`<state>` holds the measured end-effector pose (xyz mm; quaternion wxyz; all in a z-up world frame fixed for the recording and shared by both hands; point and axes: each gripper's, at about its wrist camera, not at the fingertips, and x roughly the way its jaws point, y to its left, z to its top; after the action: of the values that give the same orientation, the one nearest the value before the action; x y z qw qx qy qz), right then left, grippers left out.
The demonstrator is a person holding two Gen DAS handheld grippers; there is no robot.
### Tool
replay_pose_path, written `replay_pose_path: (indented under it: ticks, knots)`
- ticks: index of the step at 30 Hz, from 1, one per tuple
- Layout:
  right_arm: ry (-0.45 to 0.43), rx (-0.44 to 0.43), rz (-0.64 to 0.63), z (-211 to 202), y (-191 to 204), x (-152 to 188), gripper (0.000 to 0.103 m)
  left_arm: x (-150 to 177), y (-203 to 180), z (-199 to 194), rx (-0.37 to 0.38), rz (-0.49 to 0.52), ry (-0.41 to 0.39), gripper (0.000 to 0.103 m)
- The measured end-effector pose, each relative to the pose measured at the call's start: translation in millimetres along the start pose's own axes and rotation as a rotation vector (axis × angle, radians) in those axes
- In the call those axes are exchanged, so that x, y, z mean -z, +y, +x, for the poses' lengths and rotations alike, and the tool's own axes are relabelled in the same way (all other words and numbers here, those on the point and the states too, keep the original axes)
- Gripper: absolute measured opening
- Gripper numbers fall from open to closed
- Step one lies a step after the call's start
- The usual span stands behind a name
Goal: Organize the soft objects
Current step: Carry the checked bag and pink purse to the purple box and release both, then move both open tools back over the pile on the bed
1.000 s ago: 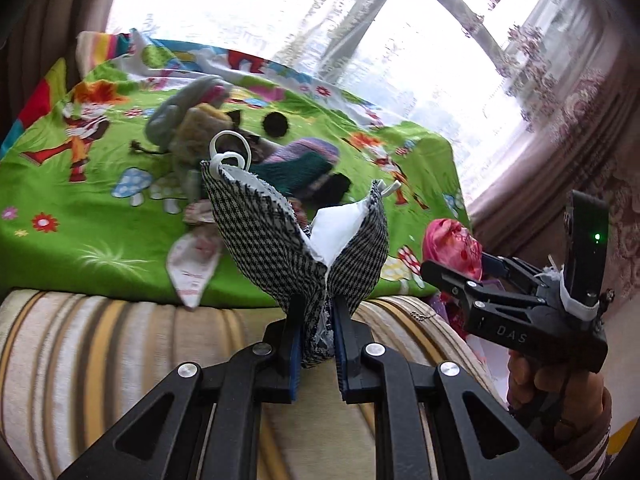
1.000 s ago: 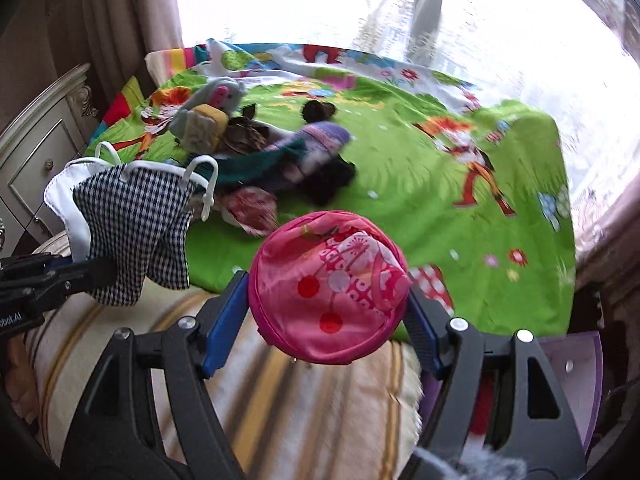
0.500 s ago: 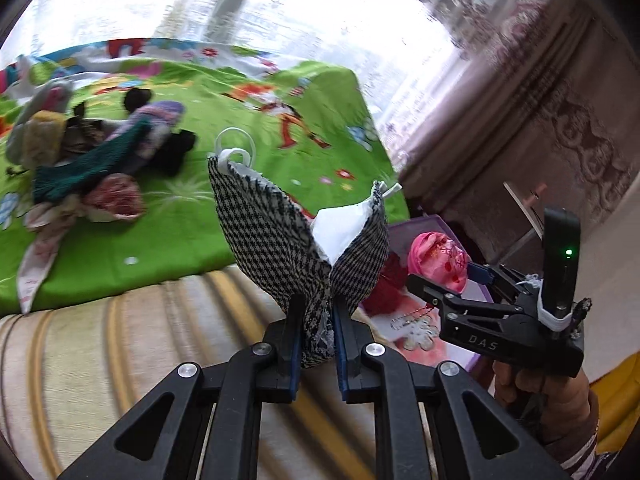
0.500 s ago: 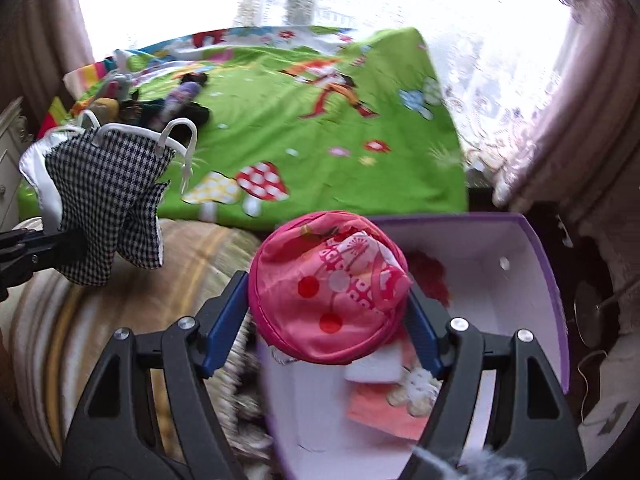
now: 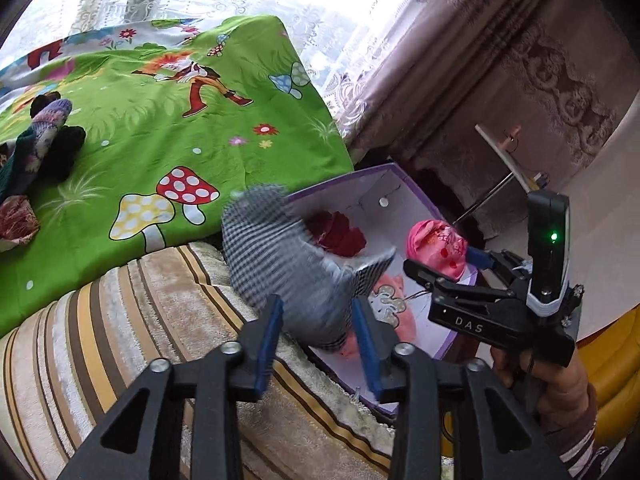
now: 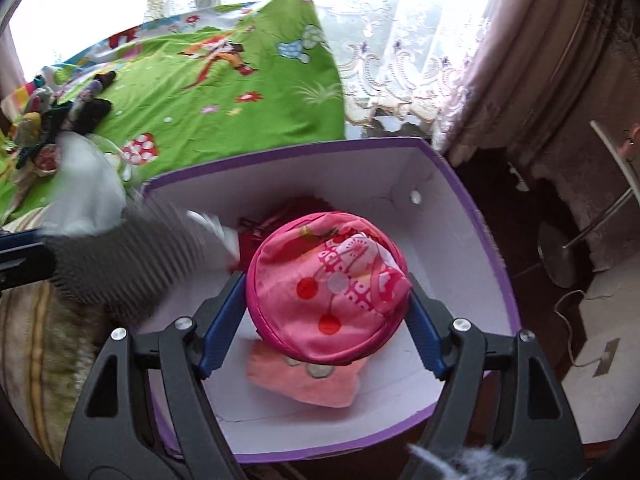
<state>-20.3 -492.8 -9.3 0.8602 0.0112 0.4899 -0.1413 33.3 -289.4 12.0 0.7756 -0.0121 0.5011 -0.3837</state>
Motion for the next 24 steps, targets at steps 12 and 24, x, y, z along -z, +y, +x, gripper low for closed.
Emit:
replay_pose_path:
  ticks: [12,24]
  knots:
    - [-0.014,-0.062,-0.029,-4.4,20.0,-7.4,0.083,2.9,14.8,-7.3,-0.133,-0.031,-0.019,0.052]
    - [-0.031,-0.157,-0.105,-22.4,64.7,-19.6,0.083,10.6,66.6,-37.1,-0.174,-0.164,-0.079,0.052]
